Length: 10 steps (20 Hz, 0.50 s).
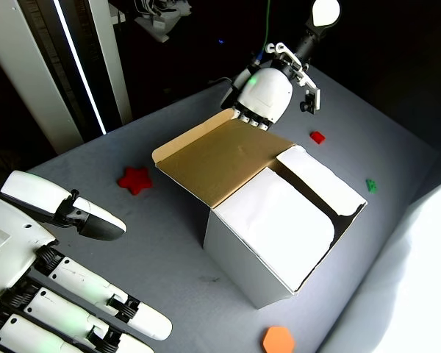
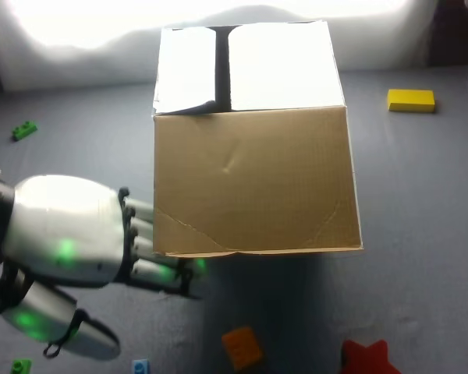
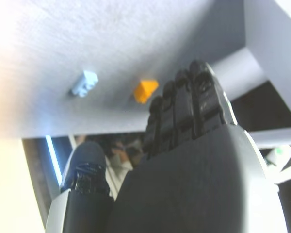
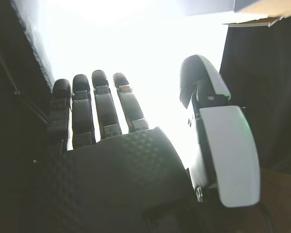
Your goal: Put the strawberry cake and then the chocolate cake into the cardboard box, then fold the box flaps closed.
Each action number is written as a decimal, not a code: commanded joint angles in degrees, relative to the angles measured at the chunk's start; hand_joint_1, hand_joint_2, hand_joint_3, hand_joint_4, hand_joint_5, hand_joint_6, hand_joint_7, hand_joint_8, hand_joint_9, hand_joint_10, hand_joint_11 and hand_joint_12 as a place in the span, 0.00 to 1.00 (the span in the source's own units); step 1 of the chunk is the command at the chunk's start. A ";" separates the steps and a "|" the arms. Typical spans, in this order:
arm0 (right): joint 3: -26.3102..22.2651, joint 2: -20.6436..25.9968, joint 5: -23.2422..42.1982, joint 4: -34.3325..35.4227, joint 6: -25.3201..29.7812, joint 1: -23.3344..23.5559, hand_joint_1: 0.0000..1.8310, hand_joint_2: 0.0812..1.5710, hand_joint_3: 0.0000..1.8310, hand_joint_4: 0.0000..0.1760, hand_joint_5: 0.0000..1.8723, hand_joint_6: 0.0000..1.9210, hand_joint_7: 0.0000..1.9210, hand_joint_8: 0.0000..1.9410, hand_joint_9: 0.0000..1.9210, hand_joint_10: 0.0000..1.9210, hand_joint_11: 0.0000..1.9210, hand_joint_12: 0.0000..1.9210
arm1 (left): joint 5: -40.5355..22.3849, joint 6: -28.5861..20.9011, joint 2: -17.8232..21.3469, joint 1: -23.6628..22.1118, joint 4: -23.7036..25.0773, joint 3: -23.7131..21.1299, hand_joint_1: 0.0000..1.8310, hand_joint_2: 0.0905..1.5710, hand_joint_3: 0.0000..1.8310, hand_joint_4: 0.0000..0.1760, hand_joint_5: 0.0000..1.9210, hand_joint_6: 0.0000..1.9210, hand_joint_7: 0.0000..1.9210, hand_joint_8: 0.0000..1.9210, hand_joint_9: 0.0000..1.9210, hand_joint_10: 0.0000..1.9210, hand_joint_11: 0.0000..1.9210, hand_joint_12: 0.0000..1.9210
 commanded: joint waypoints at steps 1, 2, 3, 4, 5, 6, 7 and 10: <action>0.37 0.90 6.84 -0.65 0.40 0.42 0.05 0.81 0.00 0.00 0.00 0.00 0.03 0.00 0.03 0.00 0.00 0.02 | -2.25 -0.66 0.93 -1.54 -4.00 0.06 0.00 0.85 0.00 0.11 0.02 0.00 0.06 0.00 0.05 0.00 0.00 0.17; 0.37 0.90 6.83 -0.65 0.40 0.42 0.05 0.80 0.00 0.00 0.01 0.00 0.04 0.00 0.03 0.00 0.00 0.05 | -2.77 -1.20 1.45 -2.86 -4.00 0.16 0.00 0.85 0.00 0.13 0.03 0.00 0.05 0.00 0.05 0.00 0.00 0.18; 0.37 0.90 6.83 -0.65 0.40 0.42 0.04 0.81 0.00 0.00 0.00 0.00 0.03 0.00 0.02 0.00 0.00 0.05 | -3.46 -2.15 2.04 -4.78 -3.96 0.41 0.00 0.85 0.00 0.14 0.03 0.00 0.05 0.00 0.05 0.00 0.00 0.18; 0.37 0.90 6.85 -0.65 0.41 0.42 0.05 0.80 0.00 0.00 0.00 0.00 0.03 0.00 0.01 0.00 0.00 0.06 | -4.18 -3.83 2.64 -7.53 -3.50 0.83 0.00 0.85 0.00 0.16 0.04 0.00 0.05 0.00 0.05 0.00 0.00 0.19; 0.37 0.90 6.87 -0.65 0.43 0.42 0.05 0.81 0.00 0.00 0.00 0.00 0.04 0.00 0.02 0.00 0.00 0.06 | -4.62 -5.03 2.95 -9.37 -2.92 1.12 0.00 0.85 0.00 0.16 0.04 0.00 0.05 0.00 0.05 0.00 0.00 0.20; 0.37 0.91 6.89 -0.64 0.43 0.42 0.04 0.81 0.00 0.00 0.00 0.00 0.03 0.00 0.01 0.00 0.00 0.02 | -5.50 -7.52 3.39 -12.57 -1.69 1.59 0.00 0.85 0.00 0.15 0.04 0.00 0.05 0.00 0.05 0.00 0.00 0.21; 0.37 0.91 6.93 -0.64 0.43 0.42 0.04 0.81 0.00 0.00 0.00 0.00 0.03 0.00 0.02 0.00 0.00 0.00 | -6.15 -8.73 3.68 -15.23 -0.57 1.90 0.00 0.85 0.00 0.14 0.04 0.00 0.06 0.00 0.05 0.00 0.00 0.19; 0.37 0.89 6.96 -0.64 0.43 0.45 0.05 0.81 0.00 0.00 0.00 0.00 0.03 0.00 0.03 0.01 0.00 0.00 | -7.54 -11.30 3.61 -22.49 3.03 3.60 0.00 0.85 0.00 0.17 0.04 0.00 0.06 0.00 0.05 0.00 0.00 0.18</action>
